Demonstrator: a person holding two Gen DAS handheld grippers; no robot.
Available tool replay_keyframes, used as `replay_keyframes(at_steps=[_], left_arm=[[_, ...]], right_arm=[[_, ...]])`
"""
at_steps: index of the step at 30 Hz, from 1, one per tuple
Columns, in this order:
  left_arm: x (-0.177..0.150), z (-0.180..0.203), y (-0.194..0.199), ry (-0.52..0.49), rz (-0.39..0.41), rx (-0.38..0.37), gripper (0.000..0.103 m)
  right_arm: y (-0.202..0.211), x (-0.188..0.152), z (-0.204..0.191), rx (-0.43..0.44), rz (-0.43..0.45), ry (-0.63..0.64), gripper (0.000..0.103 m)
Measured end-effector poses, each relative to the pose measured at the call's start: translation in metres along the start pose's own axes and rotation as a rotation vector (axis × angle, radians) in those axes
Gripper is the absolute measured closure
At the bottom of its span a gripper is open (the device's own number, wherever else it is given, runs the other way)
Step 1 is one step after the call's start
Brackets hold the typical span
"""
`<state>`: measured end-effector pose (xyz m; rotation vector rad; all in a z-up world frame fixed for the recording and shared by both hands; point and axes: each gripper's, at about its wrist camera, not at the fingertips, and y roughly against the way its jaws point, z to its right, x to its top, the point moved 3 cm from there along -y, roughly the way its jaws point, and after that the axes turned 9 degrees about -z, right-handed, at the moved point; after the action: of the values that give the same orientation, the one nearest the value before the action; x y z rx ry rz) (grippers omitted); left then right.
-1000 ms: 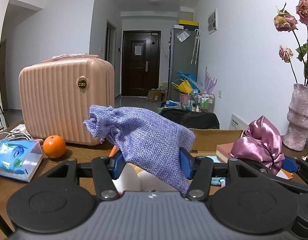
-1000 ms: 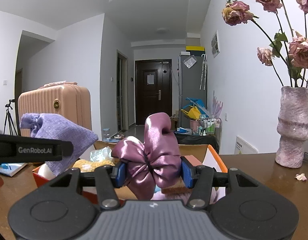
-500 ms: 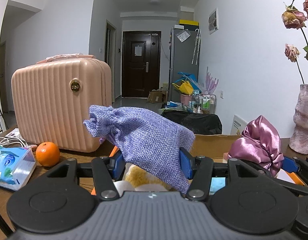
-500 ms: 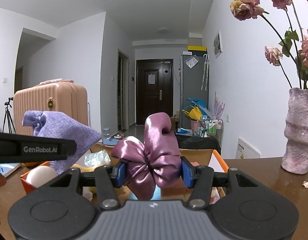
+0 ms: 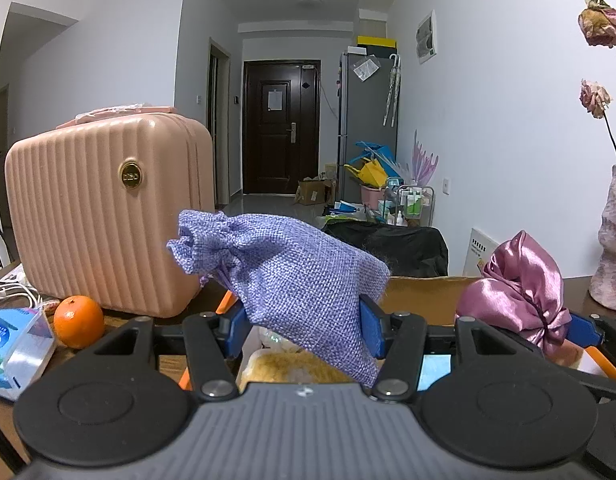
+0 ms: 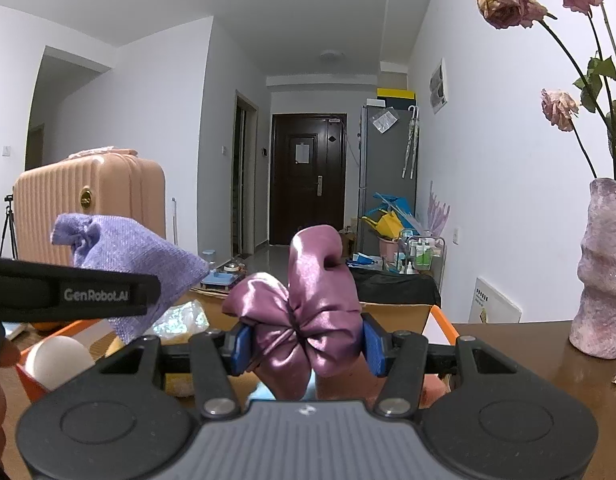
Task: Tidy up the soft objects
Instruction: 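Lower the pouch and bow into the box and open both grippers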
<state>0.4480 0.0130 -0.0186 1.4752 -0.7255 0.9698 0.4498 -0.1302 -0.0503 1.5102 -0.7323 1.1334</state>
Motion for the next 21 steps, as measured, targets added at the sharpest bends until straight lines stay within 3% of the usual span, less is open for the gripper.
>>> replay_keyframes(at_steps=[7,10,21], left_arm=[[0.002,0.001,-0.011,-0.008,-0.007,0.006,0.046],[0.002,0.000,-0.013,-0.006,-0.015,0.004,0.043],[0.005,-0.009,-0.013,0.024,0.002,0.058,0.000]], right_arm=[[-0.008,0.002,0.000,-0.011,-0.012,0.002,0.049],[-0.008,0.001,-0.001,-0.011,-0.017,0.000,0.043],[-0.007,0.002,0.005,-0.032,-0.015,-0.019,0.012]])
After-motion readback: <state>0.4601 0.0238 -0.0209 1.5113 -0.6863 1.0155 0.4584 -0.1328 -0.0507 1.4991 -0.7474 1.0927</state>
